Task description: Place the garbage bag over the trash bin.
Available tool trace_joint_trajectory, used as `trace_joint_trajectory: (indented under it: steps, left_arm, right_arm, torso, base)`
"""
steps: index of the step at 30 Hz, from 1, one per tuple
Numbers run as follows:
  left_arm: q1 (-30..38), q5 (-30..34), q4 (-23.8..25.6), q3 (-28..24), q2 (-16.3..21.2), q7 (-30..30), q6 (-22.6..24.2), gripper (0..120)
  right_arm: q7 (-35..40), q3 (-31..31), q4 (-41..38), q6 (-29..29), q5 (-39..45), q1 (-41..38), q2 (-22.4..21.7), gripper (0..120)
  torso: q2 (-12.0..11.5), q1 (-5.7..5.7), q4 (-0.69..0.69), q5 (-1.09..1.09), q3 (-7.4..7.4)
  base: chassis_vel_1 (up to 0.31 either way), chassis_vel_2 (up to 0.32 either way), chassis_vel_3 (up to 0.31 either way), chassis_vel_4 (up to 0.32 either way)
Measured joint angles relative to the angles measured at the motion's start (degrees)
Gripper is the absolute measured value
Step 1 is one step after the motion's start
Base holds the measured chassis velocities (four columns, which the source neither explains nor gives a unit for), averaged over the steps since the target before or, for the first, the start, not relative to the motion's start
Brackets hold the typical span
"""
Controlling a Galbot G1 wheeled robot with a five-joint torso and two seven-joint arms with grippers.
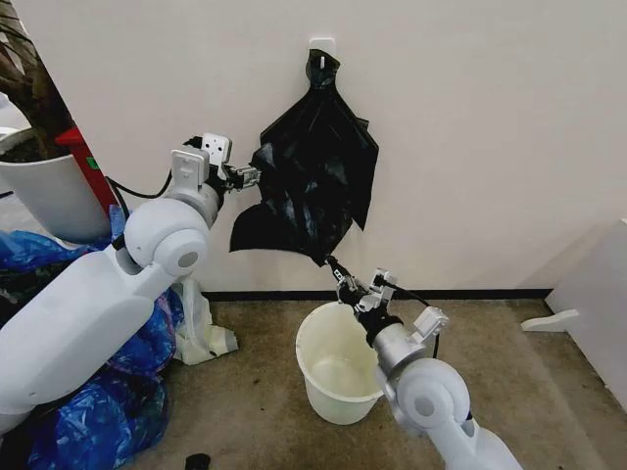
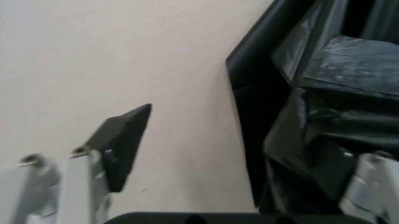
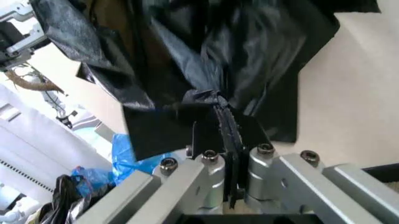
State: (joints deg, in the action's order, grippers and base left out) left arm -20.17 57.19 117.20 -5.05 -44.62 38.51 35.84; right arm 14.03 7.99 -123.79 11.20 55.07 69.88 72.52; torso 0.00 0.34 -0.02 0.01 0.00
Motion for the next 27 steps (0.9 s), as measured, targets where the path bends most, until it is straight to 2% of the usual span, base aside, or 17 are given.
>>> trace_joint_trajectory:
  steps: [5,7,9,14,15,20,21,23,27]
  left_arm:
    - [-0.49,-0.52,0.27,-0.34,0.09,-2.15,-1.17,58]
    - [-0.62,-0.54,0.36,-0.34,0.09,-2.19,-1.28,55]
    - [-1.34,-0.53,0.85,-0.23,0.34,-2.40,-1.59,47]
    - [-3.62,-0.27,2.09,1.31,1.85,-3.27,-2.14,27]
    - [-3.62,-0.27,2.09,1.31,1.85,-3.27,-2.14,27]
    - [-6.00,-0.32,2.25,3.61,4.01,-6.44,-4.79,5]
    - [-6.46,-0.59,2.12,4.12,4.47,-7.46,-5.79,1]
    - [-6.76,-0.76,2.02,4.33,4.69,-8.07,-6.53,0]
    - [-8.27,-1.43,0.86,4.82,5.10,-10.72,-10.96,0]
  right_arm:
    - [-0.01,0.99,-0.64,-0.06,-0.38,0.80,-0.16,0]
    - [-0.01,1.08,-0.75,-0.08,-0.49,0.98,-0.16,0]
    - [-0.11,1.39,-1.17,-0.14,-1.03,1.67,-0.16,0]
    - [-1.19,1.66,-1.94,-0.38,-3.54,3.05,-0.14,0]
    - [-1.19,1.66,-1.94,-0.38,-3.54,3.05,-0.14,0]
    - [-2.92,0.08,-2.41,-0.54,-7.98,4.80,0.50,0]
    - [-3.35,-0.51,-2.48,-0.58,-9.45,5.20,0.56,4]
    - [-3.54,-0.73,-2.49,-0.66,-10.18,5.34,0.56,8]
    - [-4.92,-2.11,-3.10,-1.43,-15.16,6.83,0.18,24]
  torso:
    - [0.00,0.00,0.00,0.00,0.00]
    - [0.00,0.00,0.00,0.00,0.00]
    - [0.00,0.00,-0.01,0.00,0.00]
    - [0.00,0.00,0.01,-0.01,0.00]
    - [0.00,0.00,0.01,-0.01,0.00]
    - [0.00,0.00,0.01,-0.02,0.00]
    - [0.00,0.00,0.01,-0.02,0.00]
    - [0.00,0.00,0.01,-0.01,0.00]
    - [0.00,0.00,0.00,-0.01,0.00]
  base:
    - [0.000,0.000,0.000,0.000]
    - [0.000,0.000,0.000,0.000]
    - [0.000,0.000,0.000,0.000]
    - [0.000,0.000,0.000,0.000]
    - [0.000,0.000,0.000,0.000]
    - [0.000,0.000,0.000,0.000]
    - [0.000,0.000,0.000,0.000]
    - [0.000,0.000,0.000,0.000]
    - [0.000,0.000,0.000,0.000]
